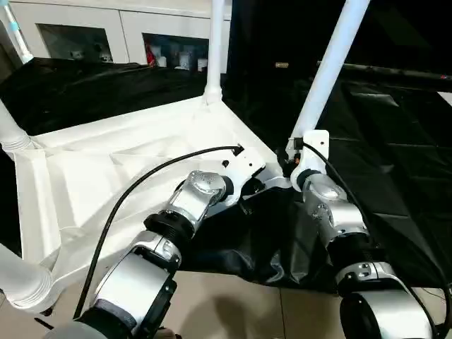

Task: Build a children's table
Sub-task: Rotate leg to tighten

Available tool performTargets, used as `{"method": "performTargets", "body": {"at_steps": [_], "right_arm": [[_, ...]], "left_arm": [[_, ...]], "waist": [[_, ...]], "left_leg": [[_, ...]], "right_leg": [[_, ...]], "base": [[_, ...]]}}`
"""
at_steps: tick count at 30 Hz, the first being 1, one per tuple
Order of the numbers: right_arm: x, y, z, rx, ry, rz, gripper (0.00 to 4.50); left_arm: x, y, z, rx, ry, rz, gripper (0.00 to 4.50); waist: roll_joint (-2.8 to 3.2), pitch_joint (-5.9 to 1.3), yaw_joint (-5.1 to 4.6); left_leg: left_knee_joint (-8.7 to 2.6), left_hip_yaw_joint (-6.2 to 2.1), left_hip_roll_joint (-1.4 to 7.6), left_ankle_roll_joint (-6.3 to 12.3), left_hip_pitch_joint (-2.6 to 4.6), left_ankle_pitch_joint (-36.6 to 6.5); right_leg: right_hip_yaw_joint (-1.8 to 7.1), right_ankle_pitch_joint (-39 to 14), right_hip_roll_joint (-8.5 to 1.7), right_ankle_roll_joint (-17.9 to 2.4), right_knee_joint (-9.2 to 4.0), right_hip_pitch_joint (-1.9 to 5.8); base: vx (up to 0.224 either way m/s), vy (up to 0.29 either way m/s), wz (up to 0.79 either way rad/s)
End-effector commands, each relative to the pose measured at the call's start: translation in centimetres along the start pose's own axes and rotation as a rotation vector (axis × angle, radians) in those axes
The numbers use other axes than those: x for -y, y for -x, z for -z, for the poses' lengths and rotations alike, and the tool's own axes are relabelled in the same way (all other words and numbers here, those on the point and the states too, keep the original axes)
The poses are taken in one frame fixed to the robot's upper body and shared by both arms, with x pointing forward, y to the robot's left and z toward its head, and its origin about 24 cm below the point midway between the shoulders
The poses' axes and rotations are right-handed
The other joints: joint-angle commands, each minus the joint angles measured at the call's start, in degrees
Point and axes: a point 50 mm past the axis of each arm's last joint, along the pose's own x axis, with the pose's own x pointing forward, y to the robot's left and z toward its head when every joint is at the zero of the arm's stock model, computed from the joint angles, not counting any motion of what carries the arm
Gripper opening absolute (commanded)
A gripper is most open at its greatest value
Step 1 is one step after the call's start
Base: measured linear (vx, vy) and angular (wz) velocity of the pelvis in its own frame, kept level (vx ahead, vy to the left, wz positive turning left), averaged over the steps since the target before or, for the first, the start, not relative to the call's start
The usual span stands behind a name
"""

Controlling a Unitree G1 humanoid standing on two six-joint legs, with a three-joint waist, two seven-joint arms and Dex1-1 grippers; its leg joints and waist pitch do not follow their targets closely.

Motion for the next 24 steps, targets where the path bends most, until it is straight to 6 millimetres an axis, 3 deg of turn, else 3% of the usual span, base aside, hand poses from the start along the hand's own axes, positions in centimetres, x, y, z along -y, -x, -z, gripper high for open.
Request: {"method": "performTargets", "body": {"at_steps": [1, 8, 10, 12, 16, 21, 24], "right_arm": [[-2.2, 0.0, 1.8, -0.07, -0.037, -0.114, 2.63], [0.0, 0.7, 1.0, -0.061, 0.059, -0.285, 3.05], [0.8, 1.8, 1.0, -0.076, 0.14, -0.448, 3.05], [0.9, 2.0, 1.0, -0.074, 0.152, -0.475, 3.05], [1.9, 3.4, 0.7, -0.084, 0.242, -0.63, 3.05], [2.5, 4.5, 0.4, -0.098, 0.279, -0.746, 3.05], [2.5, 4.9, 0.1, -0.098, 0.266, -0.799, 3.05]], "left_arm": [[-0.4, 0.1, -1.9, 0.063, -0.041, -0.019, 0.0], [-1.3, 1.5, -0.7, 0.07, -0.068, 0.063, 0.0], [-1.5, 2.4, 0.0, 0.083, -0.094, 0.145, 0.0], [-1.5, 2.6, 0.1, 0.087, -0.098, 0.162, 0.0], [-1.0, 4.2, 0.6, 0.13, -0.131, 0.333, 0.0], [-0.6, 5.2, 1.3, 0.135, -0.124, 0.433, 0.0], [-0.5, 5.6, 1.7, 0.129, -0.122, 0.461, 0.0]], "waist": [[0.24, -4.07, -0.18], [0.15, -4.25, -1.0], [0.07, -4.23, -0.62], [0.04, -4.36, -0.66], [0.22, -3.99, -0.72], [0.33, -3.88, -0.21], [0.25, -3.84, 0.13]], "left_leg": [[-4.12, 0.2, 0.61, -0.08, 1.2, -16.2], [-3.84, 0.26, 0.55, 1.72, 0.6, -12.3], [-3.66, 0.29, 0.58, 3.11, 0.7, -10.9], [-3.54, 0.37, 0.72, 4.09, 0.6, -10.0], [-3.89, 0.32, 1.04, 3.21, 1.0, -13.9], [-3.98, 0.4, 1.24, 2.64, 1.21, -15.6], [-4.09, 0.33, 1.28, 1.93, 1.26, -15.9]], "right_leg": [[1.76, -12.5, -2.3, -10.6, -4.59, 2.52], [1.71, -6.4, -2.17, -12.6, -3.91, 3.1], [1.63, -3.9, -2.15, -13.5, -3.87, 3.38], [1.74, -1.8, -2.3, -14.5, -3.49, 3.39], [1.7, -8.4, -2.45, -14.7, -4.08, 3.04], [1.86, -9.6, -2.45, -15.0, -4.08, 2.76], [1.88, -11.3, -2.46, -14.1, -4.12, 2.63]], "base": [[0.0, 0.0, 0.0], [0.0, 0.0, 0.0], [0.0, 0.0, 0.0], [0.0, 0.0, 0.0], [0.0, 0.0, 0.0], [0.0, 0.0, 0.0], [0.0, 0.0, 0.0]]}}
